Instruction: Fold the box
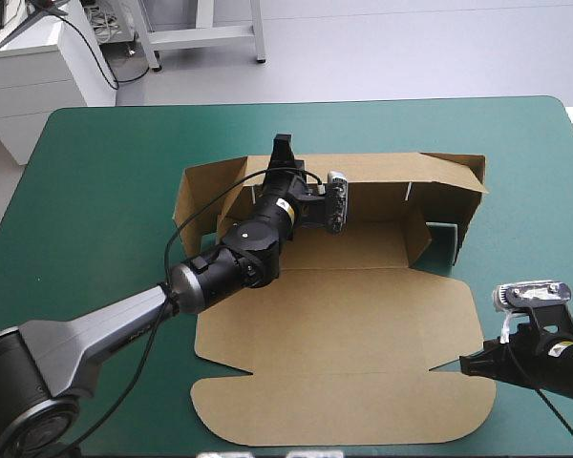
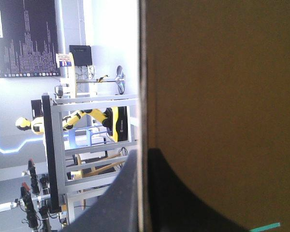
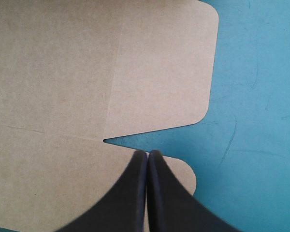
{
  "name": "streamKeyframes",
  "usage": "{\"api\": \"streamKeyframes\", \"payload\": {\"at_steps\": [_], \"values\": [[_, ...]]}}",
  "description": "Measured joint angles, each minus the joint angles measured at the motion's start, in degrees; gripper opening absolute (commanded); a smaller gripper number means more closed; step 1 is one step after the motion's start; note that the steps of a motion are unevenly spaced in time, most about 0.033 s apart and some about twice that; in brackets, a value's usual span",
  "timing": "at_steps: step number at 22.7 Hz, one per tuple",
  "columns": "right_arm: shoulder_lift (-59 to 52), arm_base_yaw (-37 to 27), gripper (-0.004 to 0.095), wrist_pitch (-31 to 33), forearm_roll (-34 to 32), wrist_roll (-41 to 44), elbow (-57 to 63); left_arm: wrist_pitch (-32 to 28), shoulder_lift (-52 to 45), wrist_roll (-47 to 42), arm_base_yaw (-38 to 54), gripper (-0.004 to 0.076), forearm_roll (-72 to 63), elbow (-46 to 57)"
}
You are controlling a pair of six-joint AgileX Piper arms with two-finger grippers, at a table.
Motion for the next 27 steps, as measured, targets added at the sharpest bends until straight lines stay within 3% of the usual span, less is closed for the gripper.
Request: {"api": "streamKeyframes", "payload": {"at_steps": [4, 9, 17, 19, 23, 25, 27], "values": [[0.0, 0.0, -0.0019, -1.2, 0.0, 0.0, 0.0, -0.6, 2.0, -3.4, 0.0, -0.0008, 3.7, 0.0], [0.0, 0.0, -0.0019, -2.9, 0.2, -0.4, 0.0, 0.3, 4.8, -15.2, -0.3, -0.0008, 14.2, 0.0], [0.0, 0.0, 0.0017, -4.6, 0.8, 1.0, 0.0, -1.9, 6.0, -19.7, -2.0, -0.0008, 19.8, 0.0], [0.0, 0.0, 0.0145, -4.8, 0.8, 1.7, 0.0, -2.0, 6.0, -19.7, -2.0, -0.0008, 19.8, 0.0], [0.0, 0.0, 0.0575, -5.7, 1.4, 1.7, 0.0, -2.1, 6.0, -19.7, -2.0, -0.0008, 19.8, 0.0], [0.0, 0.0, 0.0675, -6.6, 1.8, 0.5, 0.0, -2.1, 6.0, -19.7, -2.0, -0.0008, 19.8, 0.0], [0.0, 0.0, 0.0698, -6.9, 1.9, -0.7, 0.0, -2.2, 6.0, -19.7, -2.0, -0.0008, 19.8, 0.0]]}}
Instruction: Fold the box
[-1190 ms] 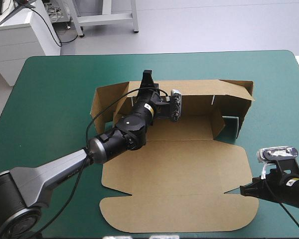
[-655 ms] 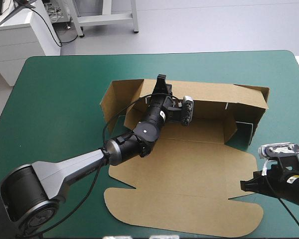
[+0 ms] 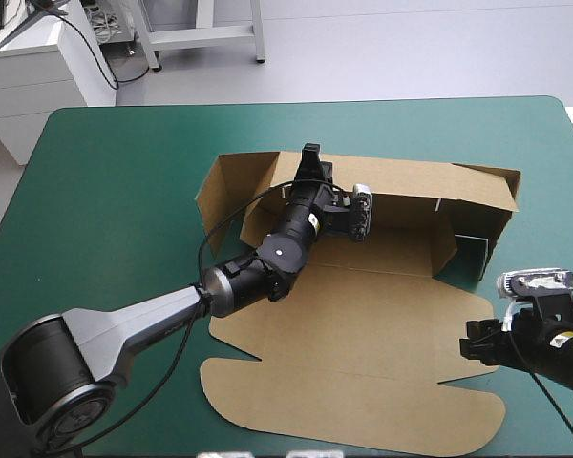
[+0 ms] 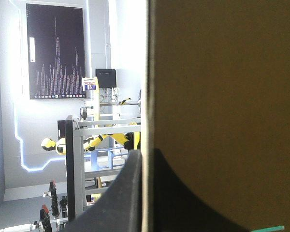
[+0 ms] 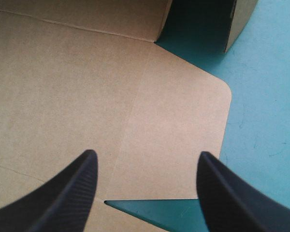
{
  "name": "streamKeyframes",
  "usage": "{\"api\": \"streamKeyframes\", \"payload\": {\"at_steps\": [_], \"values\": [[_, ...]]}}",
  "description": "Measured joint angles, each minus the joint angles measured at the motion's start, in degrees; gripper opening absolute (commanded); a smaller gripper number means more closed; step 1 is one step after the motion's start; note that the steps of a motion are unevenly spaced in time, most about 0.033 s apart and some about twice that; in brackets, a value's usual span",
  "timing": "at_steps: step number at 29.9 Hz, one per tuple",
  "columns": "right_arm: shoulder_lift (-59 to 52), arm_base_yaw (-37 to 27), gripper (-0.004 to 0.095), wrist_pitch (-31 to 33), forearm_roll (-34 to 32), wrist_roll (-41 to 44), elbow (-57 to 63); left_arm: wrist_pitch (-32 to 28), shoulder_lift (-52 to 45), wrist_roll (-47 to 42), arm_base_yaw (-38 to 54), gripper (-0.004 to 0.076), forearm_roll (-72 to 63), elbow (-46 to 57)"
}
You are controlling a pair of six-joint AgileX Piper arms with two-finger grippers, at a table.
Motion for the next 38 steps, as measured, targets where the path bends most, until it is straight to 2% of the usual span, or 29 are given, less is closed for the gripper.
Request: {"api": "streamKeyframes", "payload": {"at_steps": [10, 16, 30, 38], "values": [[0.0, 0.0, 0.0693, 1.1, 4.9, 1.1, 0.0, -1.7, 0.0, -0.4, 0.0, -0.0008, 0.0, -0.1], [0.0, 0.0, 0.0692, 1.1, 6.8, 1.3, -0.5, -0.5, 0.7, -0.5, 0.0, -0.0008, 0.4, -0.2], [0.5, 0.0, 0.0692, -1.2, 6.1, 5.2, -7.6, 2.9, 3.6, -5.0, -0.7, -0.0008, 3.2, -1.1], [8.6, 0.0, 0.0692, -2.4, 5.2, 6.8, -17.2, 3.2, 4.0, -4.2, -0.9, -0.0008, 3.2, -1.1]]}}
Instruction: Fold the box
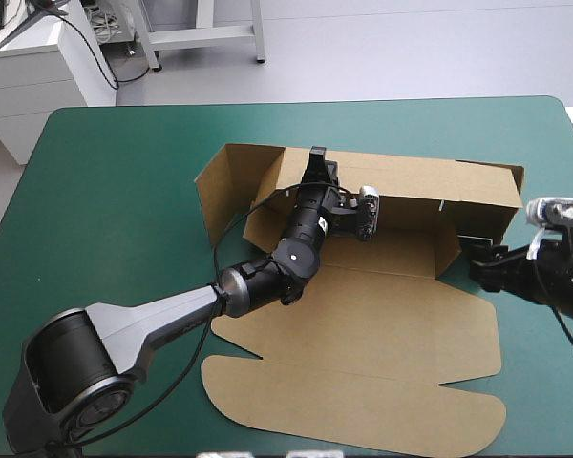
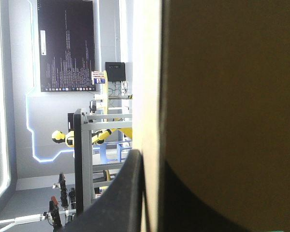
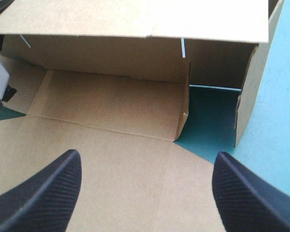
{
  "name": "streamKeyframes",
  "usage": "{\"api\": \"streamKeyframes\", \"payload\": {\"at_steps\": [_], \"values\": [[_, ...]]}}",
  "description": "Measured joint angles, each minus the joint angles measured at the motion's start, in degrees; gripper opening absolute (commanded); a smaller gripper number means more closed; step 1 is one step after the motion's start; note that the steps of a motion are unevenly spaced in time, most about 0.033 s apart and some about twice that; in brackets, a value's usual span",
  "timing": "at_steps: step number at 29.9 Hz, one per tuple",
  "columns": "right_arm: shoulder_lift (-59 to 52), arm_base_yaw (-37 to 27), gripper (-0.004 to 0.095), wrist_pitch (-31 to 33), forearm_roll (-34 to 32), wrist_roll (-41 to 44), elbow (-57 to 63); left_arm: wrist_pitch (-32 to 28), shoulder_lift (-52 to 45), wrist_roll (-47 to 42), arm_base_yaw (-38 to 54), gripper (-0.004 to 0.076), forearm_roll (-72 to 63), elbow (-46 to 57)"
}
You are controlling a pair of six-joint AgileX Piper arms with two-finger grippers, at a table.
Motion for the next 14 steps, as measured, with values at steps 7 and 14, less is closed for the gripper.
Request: {"api": "streamKeyframes", "payload": {"at_steps": [7, 14], "values": [[10.6, 0.0, 0.0692, -1.9, -0.3, -0.1, -8.9, -0.1, 0.0, 0.3, 0.0, -0.0008, 0.0, 0.0], [18.9, 0.0, 0.0692, -3.0, -0.2, -0.2, -18.2, -0.1, 0.0, 0.4, 0.0, -0.0008, 0.0, 0.0]]}}
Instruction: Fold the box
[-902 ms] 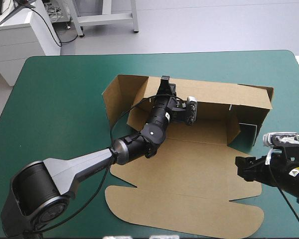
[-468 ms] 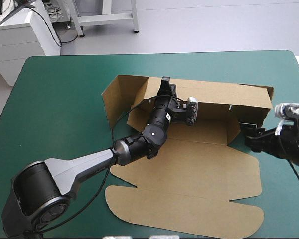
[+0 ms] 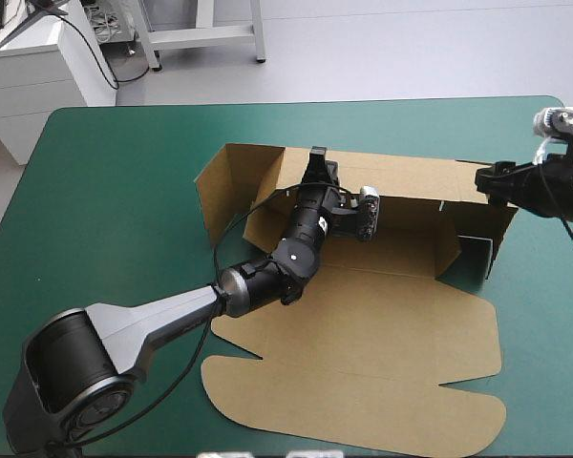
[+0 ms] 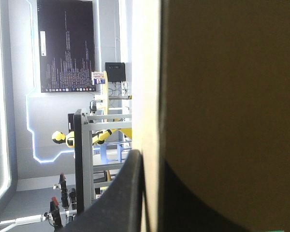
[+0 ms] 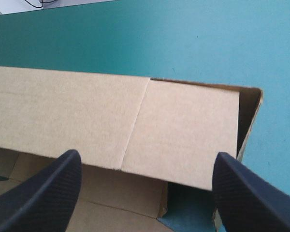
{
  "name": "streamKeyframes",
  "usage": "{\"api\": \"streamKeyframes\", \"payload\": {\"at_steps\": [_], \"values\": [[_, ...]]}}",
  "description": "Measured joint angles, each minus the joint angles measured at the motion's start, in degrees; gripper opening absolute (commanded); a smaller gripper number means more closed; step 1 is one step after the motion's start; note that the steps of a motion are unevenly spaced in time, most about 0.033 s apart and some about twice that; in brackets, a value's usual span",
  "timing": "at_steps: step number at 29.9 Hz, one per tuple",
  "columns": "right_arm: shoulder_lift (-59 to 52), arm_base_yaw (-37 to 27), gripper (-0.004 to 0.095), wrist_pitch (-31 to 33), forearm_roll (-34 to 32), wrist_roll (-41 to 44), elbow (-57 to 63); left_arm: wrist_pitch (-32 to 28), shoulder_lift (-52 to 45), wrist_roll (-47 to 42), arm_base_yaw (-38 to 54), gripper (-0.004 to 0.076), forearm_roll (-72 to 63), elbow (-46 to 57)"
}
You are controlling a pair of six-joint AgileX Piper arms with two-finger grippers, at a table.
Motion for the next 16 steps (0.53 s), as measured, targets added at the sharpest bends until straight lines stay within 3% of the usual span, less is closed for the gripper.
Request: {"api": "streamKeyframes", "payload": {"at_steps": [16], "values": [[11.0, 0.0, 0.0692, -2.6, 2.4, 0.0, -4.0, 0.0, 0.0, 0.0, 0.0, -0.0008, 0.0, 0.0]]}}
